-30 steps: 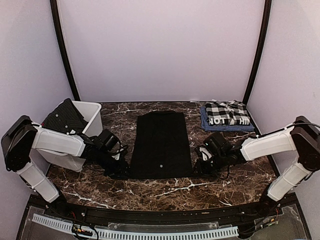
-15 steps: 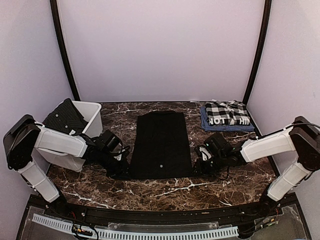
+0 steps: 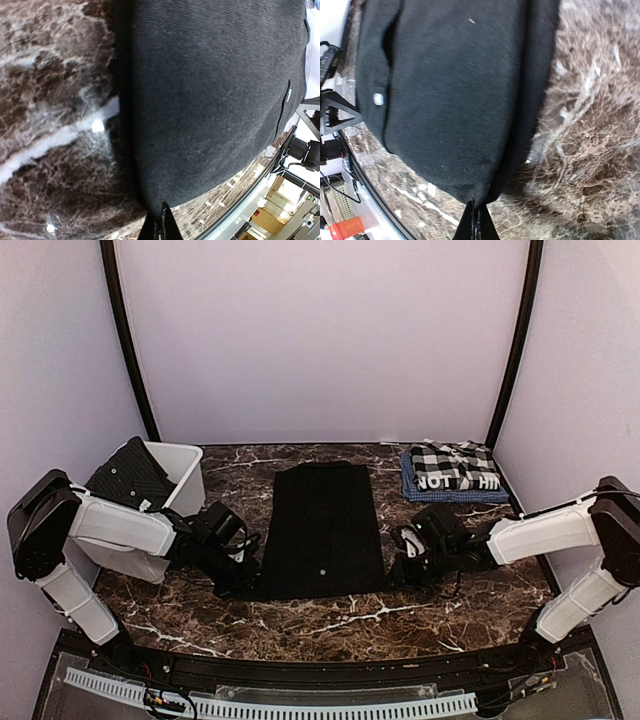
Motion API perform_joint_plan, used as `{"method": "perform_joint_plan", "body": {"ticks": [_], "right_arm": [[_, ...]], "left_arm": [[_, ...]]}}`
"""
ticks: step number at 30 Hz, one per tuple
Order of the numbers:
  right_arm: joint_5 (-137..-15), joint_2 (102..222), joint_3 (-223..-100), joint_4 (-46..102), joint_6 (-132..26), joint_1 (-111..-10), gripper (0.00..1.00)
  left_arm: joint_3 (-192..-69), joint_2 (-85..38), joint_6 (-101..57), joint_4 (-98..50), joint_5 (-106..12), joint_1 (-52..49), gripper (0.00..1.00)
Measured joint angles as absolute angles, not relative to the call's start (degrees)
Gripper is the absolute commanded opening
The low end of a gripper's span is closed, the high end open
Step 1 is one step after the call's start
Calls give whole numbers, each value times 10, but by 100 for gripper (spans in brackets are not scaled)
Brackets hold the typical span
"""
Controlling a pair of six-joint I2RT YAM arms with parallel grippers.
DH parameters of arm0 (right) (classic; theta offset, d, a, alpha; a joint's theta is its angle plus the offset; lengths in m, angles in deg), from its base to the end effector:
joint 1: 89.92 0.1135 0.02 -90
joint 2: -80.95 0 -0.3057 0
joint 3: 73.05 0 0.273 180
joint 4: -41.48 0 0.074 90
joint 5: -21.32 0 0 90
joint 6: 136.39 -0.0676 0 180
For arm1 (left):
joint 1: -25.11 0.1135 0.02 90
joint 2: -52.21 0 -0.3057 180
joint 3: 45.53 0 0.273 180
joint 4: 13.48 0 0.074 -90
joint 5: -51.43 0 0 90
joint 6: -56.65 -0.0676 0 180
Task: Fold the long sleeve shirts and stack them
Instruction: Pick up the 2/3-rectangle-folded shirt from the center of the board, then fold the 2/3-rectangle-folded shirt at the center of the board.
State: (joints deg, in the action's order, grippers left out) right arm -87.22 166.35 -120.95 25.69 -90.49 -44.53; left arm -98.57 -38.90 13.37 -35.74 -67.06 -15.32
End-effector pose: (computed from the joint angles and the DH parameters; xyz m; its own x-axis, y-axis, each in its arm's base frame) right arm 0.1916 0.2248 0.1413 -0.9669 -0.0406 -0.2519 -0.1888 0.7781 0.5990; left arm 0.2127 -0.2236 0.1349 -0.9992 0.0107 -0.0376 0.0325 0.7639 -0.6445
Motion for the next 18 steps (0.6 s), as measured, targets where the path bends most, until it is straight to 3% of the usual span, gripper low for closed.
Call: {"method": "perform_joint_plan", "body": {"ticks": [18], "right_arm": [[-851,1475,-1189,222,-926,-425,0]], "left_arm": [[-1013,-249,154,-427,-623,-189,0]]}}
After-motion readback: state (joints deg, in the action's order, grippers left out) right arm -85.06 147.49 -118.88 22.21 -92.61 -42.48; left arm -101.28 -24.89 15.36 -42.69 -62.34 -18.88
